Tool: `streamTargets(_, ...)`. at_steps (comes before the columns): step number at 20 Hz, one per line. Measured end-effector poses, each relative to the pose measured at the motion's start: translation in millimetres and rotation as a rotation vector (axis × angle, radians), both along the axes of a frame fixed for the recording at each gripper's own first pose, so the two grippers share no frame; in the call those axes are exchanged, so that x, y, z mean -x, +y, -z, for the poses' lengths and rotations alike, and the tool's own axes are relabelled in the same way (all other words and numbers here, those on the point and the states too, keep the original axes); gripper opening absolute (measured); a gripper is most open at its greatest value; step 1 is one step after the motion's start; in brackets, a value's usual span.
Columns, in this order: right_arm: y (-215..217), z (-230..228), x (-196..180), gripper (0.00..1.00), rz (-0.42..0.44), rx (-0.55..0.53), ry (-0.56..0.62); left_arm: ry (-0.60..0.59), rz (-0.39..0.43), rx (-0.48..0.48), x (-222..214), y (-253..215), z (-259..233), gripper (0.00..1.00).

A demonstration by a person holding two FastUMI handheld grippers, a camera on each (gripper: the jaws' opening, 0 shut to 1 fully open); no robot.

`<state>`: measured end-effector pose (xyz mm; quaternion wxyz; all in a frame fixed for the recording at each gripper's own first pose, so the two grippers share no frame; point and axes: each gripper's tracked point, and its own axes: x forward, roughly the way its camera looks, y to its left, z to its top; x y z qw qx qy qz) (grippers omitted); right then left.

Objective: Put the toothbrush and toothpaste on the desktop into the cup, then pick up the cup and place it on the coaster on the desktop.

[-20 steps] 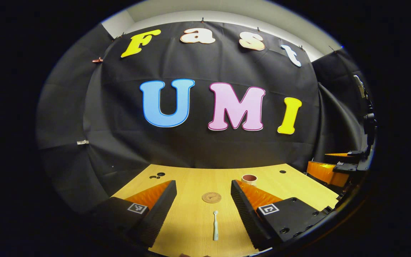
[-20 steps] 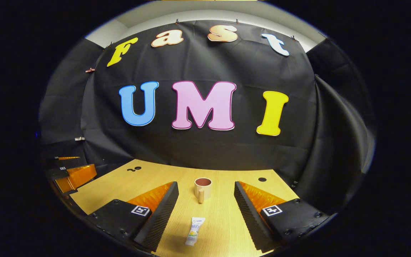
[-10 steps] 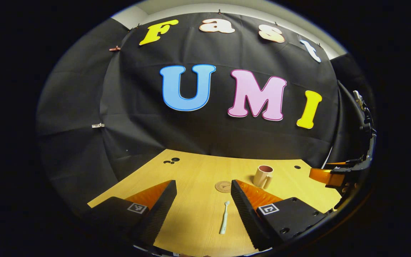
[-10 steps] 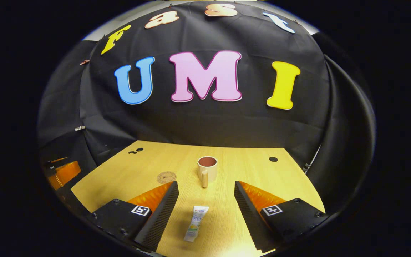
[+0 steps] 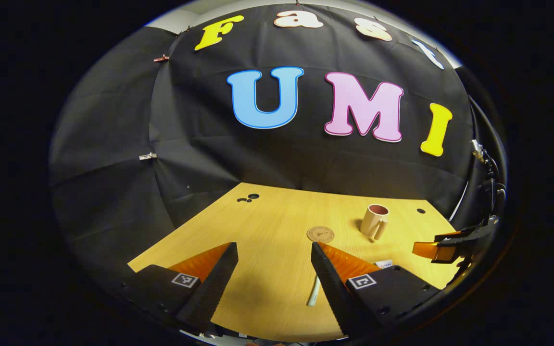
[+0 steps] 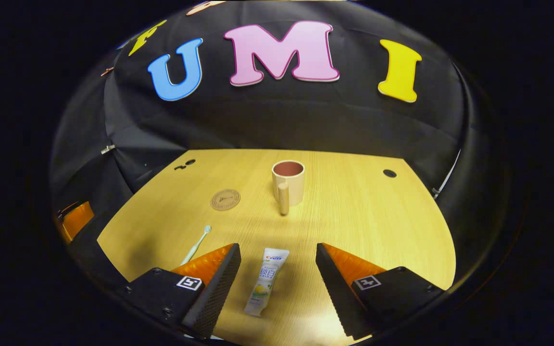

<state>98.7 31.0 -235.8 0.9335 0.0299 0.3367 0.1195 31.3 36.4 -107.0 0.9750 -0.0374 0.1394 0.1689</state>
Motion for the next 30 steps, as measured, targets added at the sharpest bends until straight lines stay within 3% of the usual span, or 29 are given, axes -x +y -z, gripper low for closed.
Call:
streamTargets(14,14,120,11,0.98,-0.051,0.088,0.334,0.196,-0.144,-0.021,34,-6,41,0.97)
streamTargets(24,17,130,16,0.96,-0.028,0.135,0.353,0.217,-0.093,0.012,28,-21,44,0.97)
streamTargets(27,24,129,14,0.72,-0.038,0.130,0.348,0.223,-0.061,0.020,25,-28,46,0.97)
streamTargets(28,28,129,13,0.68,-0.052,0.134,0.346,0.222,-0.053,0.024,23,-29,48,0.97)
streamTargets(29,30,130,11,0.47,-0.061,0.136,0.344,0.222,-0.045,0.029,20,-29,50,0.97)
streamTargets(30,31,130,10,0.44,-0.073,0.130,0.346,0.223,-0.038,0.033,18,-30,51,0.97)
